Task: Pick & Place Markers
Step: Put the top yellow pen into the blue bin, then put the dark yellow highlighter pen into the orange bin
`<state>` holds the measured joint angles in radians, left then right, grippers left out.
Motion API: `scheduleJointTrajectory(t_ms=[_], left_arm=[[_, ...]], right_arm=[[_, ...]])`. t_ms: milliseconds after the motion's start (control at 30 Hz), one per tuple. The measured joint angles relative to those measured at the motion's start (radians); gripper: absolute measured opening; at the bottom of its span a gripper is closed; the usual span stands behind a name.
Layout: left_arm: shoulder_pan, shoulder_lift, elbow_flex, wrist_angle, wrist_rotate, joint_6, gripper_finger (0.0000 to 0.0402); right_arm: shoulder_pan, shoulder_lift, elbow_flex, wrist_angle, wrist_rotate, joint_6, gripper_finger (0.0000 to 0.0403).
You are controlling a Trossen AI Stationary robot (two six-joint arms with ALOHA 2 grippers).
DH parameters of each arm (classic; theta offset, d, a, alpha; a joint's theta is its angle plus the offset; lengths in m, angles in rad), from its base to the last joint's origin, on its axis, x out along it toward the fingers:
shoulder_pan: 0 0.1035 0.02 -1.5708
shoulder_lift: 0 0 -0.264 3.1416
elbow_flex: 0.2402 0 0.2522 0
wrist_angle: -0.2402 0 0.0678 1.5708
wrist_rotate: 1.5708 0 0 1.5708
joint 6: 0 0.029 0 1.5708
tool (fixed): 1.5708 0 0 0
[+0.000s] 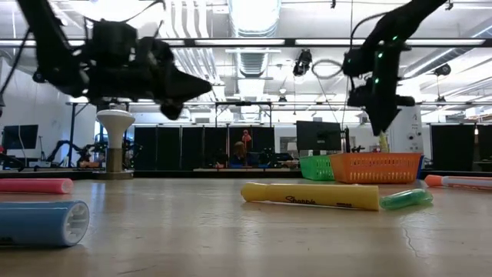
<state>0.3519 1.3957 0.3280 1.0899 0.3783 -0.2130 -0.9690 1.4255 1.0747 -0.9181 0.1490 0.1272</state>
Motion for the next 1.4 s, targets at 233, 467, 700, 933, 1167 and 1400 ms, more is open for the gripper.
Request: scheduleJointTrajectory(t_ms=[233,467,700,933,1167,1400], left_arm=[[0.0,-0.157,-0.134,-0.01,-0.076,0.002,0.0037],[0.0,-0.253,-0.202,-0.06,-0.126,-0.044,0.0037],[0.0,-0.275,-0.219,-0.084,-0.126,-0.054,0.0037],[0.0,-0.275,-0.219,-0.16,-0.126,-0.171,0.0037],[0.0,-0.275,-0.213,-0.188,-0.135,-0.175,0.0037],[0.0,-0.275,-0.193,-0.187,-0.211,-0.193,0.0037]], right_arm=[[-0.026,0.186,0.117,-0.128,0.031,-0.043,0.0066],[-0.03,0.261,0.165,-0.148,0.037,-0.061,0.0091],[-0.024,0.192,0.162,-0.096,0.037,-0.046,0.0153],[0.005,0.005,0.084,-0.02,0.037,-0.029,0.0158],[0.108,-0.272,-0.128,0.233,0.022,-0.051,0.0095],[0.179,-0.416,-0.325,0.502,-0.319,0.024,0.0045]])
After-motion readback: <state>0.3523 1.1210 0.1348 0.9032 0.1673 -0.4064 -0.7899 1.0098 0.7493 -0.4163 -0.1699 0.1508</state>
